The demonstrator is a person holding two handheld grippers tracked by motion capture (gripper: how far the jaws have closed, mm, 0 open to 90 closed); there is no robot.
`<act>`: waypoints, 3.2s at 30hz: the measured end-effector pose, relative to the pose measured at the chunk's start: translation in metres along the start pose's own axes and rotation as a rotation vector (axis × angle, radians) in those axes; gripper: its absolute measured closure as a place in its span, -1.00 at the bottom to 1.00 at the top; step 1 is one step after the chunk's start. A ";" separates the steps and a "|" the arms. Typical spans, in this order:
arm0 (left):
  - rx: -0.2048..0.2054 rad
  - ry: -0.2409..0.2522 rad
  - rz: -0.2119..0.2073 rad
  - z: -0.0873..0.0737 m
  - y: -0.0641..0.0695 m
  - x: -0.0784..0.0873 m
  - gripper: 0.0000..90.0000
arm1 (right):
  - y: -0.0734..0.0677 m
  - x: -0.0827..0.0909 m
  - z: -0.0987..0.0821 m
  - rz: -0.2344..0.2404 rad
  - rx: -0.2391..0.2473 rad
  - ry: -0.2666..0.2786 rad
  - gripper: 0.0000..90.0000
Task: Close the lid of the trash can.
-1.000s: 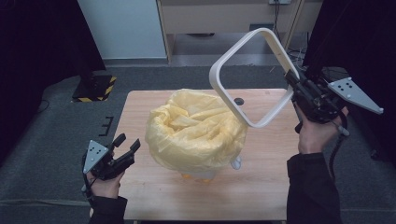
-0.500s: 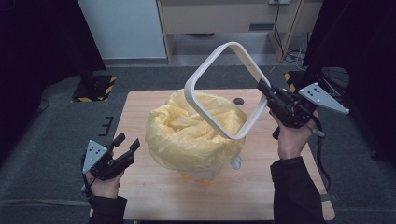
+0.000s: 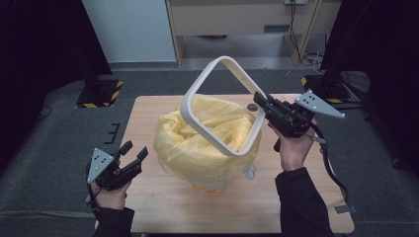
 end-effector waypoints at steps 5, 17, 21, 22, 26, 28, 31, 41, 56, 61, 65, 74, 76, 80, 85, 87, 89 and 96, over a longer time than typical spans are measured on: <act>0.000 -0.001 0.000 0.000 0.000 0.000 -0.12 | -0.004 -0.006 -0.011 0.008 0.008 -0.028 0.76; -0.002 -0.005 -0.003 -0.001 0.001 -0.001 -0.12 | -0.010 -0.012 -0.024 0.016 0.007 -0.061 0.76; -0.001 -0.006 -0.004 -0.002 0.001 -0.001 -0.12 | -0.013 -0.013 -0.027 0.025 0.003 -0.069 0.75; -0.001 -0.006 -0.003 -0.002 0.001 -0.001 -0.12 | -0.013 -0.014 -0.028 0.024 0.004 -0.072 0.75; -0.001 -0.006 -0.004 -0.002 0.002 -0.001 -0.12 | -0.015 -0.016 -0.032 0.025 0.023 -0.093 0.75; -0.001 -0.005 -0.004 -0.001 0.002 -0.001 -0.12 | -0.016 -0.016 -0.033 0.021 0.038 -0.096 0.75; -0.001 -0.005 -0.003 -0.001 0.001 -0.001 -0.12 | -0.015 -0.016 -0.034 0.014 0.048 -0.101 0.75; 0.003 0.007 -0.005 0.002 0.001 0.000 -0.12 | -0.012 -0.019 -0.038 -0.011 0.060 -0.118 0.75; -0.003 0.095 -0.020 0.034 0.008 0.010 -0.15 | -0.007 -0.023 -0.043 -0.026 0.046 -0.124 0.74; -0.023 0.133 -0.017 0.050 0.011 0.015 -0.17 | -0.007 -0.024 -0.043 -0.024 0.046 -0.125 0.74; -0.024 0.164 -0.028 0.063 0.015 0.017 -0.19 | -0.007 -0.024 -0.043 -0.021 0.048 -0.127 0.74; -0.034 0.212 -0.001 0.081 0.011 0.021 -0.28 | -0.007 -0.023 -0.043 -0.020 0.050 -0.129 0.74; -0.041 0.225 0.007 0.086 0.010 0.021 -0.30 | -0.007 -0.023 -0.043 -0.020 0.051 -0.131 0.74; -0.057 0.262 0.020 0.099 0.012 0.022 -0.37 | -0.007 -0.023 -0.043 -0.019 0.052 -0.131 0.74; -0.057 0.316 0.033 0.119 0.017 0.021 -0.50 | -0.007 -0.023 -0.043 -0.020 0.055 -0.135 0.74; -0.062 0.331 0.030 0.126 0.022 0.020 -0.54 | -0.008 -0.024 -0.043 -0.019 0.059 -0.142 0.74; -0.067 0.346 0.018 0.134 0.028 0.018 -0.57 | -0.008 -0.024 -0.043 -0.020 0.064 -0.149 0.74; -0.079 0.348 -0.024 0.145 0.049 0.008 -0.62 | -0.008 -0.028 -0.043 -0.015 0.076 -0.165 0.74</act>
Point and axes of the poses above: each handheld gripper's, and its own axes: x roughly backward along the jaws, z roughly out of its top, y roughly to its right, the point moved 10 cm from there along -x, roughly forward along the jaws, and after that the axes turned 7 degrees about y, right-handed, at the moved point
